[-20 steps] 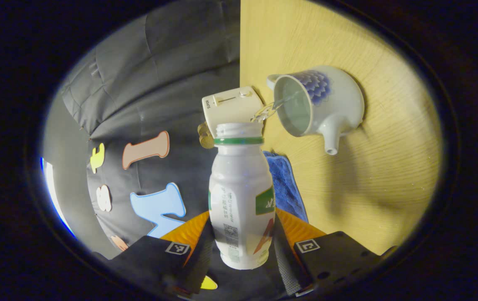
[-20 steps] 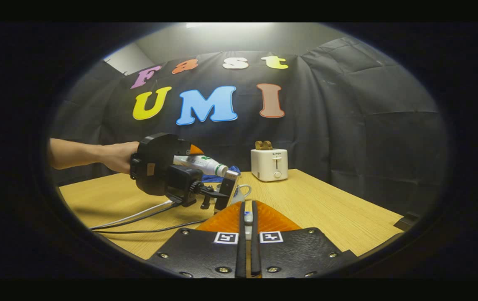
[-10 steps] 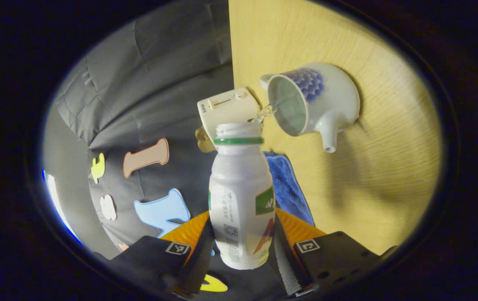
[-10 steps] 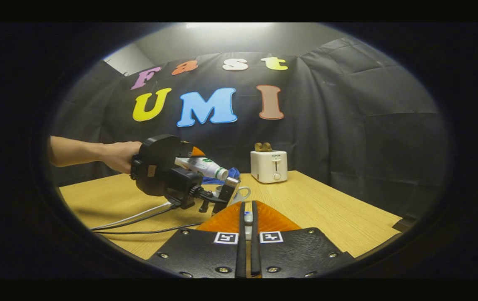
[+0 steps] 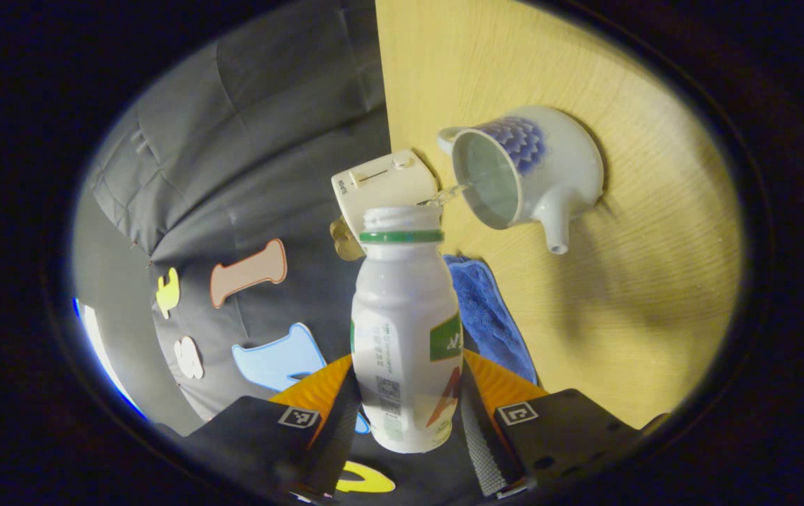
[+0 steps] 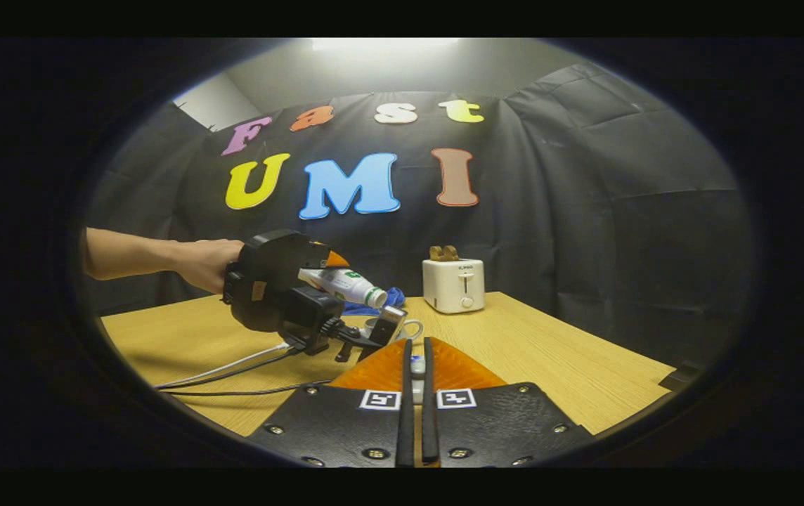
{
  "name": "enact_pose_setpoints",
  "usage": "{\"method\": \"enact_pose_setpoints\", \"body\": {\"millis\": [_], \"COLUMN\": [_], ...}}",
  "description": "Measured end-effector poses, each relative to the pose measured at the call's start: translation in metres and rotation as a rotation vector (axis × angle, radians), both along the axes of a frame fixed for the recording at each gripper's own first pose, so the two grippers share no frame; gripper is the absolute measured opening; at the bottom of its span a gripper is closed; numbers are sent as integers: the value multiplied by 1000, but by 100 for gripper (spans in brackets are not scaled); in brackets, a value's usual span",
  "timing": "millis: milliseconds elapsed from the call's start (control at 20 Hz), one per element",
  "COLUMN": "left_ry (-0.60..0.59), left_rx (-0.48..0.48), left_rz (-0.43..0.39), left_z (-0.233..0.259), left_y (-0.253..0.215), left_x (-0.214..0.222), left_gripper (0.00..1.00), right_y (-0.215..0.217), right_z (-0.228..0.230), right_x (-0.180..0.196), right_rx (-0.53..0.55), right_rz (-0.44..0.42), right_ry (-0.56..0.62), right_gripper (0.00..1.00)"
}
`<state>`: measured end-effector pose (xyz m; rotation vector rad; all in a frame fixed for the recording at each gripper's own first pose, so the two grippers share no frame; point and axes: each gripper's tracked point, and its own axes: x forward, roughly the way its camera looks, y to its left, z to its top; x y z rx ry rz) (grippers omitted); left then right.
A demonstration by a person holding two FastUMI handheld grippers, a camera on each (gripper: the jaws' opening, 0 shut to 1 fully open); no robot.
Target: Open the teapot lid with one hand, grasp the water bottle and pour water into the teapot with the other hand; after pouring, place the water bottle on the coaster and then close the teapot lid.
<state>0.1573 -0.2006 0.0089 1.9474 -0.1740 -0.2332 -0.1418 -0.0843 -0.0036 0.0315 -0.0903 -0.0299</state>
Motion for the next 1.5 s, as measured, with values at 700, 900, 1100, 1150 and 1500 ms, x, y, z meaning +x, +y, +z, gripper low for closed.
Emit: {"method": "enact_pose_setpoints", "body": {"millis": [700,900,1100,1150,1500], "left_ry": [-47,-36,-16,-11,85], "left_rx": [63,53,43,37,-56], "left_rz": [-25,-19,-19,-20,-8], "left_z": [27,22,13,10,-19], "left_y": [-3,-2,-4,-5,0], "left_x": [-4,-2,-3,-4,0], "left_gripper": [77,77,83,83,83], "right_y": [-10,-10,-10,-10,-13], "right_z": [0,0,-1,-2,0], "right_x": [-7,-8,-9,-8,-6], "right_rx": [21,25,19,19,7], "right_rz": [-30,-31,-33,-33,-47], "right_ry": [-10,-11,-3,2,10], "right_gripper": [5,5,5,0,5]}}
